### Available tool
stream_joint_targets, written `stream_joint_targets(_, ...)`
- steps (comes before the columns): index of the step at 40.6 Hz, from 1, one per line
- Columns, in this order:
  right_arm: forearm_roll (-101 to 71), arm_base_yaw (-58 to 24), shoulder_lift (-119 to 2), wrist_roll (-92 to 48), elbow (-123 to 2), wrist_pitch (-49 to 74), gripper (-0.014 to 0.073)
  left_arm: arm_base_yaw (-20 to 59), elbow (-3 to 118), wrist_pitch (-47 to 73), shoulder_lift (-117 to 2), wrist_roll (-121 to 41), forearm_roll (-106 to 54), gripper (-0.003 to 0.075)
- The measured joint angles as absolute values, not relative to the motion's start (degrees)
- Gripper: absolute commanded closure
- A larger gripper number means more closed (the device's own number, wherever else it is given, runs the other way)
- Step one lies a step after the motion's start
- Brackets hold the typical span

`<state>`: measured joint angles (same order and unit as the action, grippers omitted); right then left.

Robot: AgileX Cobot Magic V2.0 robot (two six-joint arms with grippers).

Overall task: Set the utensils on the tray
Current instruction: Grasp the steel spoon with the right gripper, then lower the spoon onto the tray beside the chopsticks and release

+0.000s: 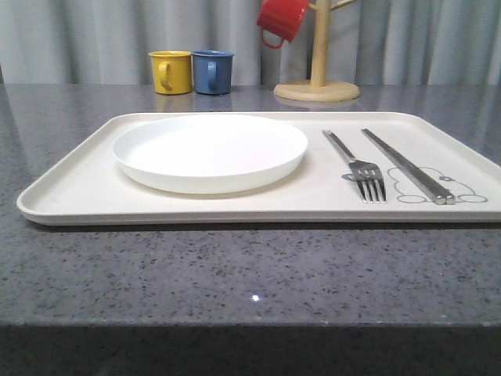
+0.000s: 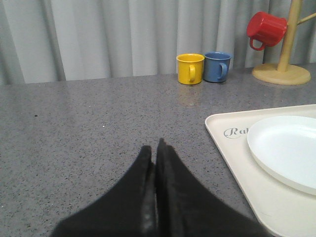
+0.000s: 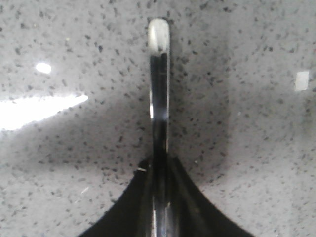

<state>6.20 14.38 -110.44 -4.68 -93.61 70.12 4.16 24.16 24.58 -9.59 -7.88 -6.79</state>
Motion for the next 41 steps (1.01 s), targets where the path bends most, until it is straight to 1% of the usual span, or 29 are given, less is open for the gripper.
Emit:
stream_joint_targets(8, 3.24, 14.38, -105.76, -3.58, -93.41, 70.12, 0.065, 4.16, 24.16, 24.58, -9.59, -7.88, -6.79, 0.0738)
stream_joint_targets(13, 2.71, 12.66, -101.29, -1.98, -93.41, 70.34, 0.065, 4.16, 24.16, 24.58, -9.59, -7.88, -6.79, 0.0738)
stream_joint_targets(19, 2.46, 7.0, -96.63, 2.04, -93.41, 70.68, 0.065, 4.16, 24.16, 24.58, -9.59, -7.88, -6.79, 0.0738)
stream_joint_targets(22, 2.48, 2.7, -94.93, 4.81, -93.41, 70.8, 0.065, 4.16, 24.16, 24.58, -9.59, -7.88, -6.79, 0.0738)
stream_joint_targets(33, 1.2, -10.68, -95.56, 11.51, -93.41, 71.15, 0.065, 4.16, 24.16, 24.58, -9.59, -7.88, -6.79, 0.0738)
stream_joint_targets(37, 0.86, -13.25, -97.24, 12.9, -93.41, 71.15, 0.065, 4.16, 24.16, 24.58, -9.59, -7.88, -6.79, 0.0738)
stream_joint_targets(41, 0.68, -13.86, -98.9, 13.75, -93.37, 71.15, 0.065, 4.16, 24.16, 24.58, -9.59, -7.88, -6.79, 0.0738)
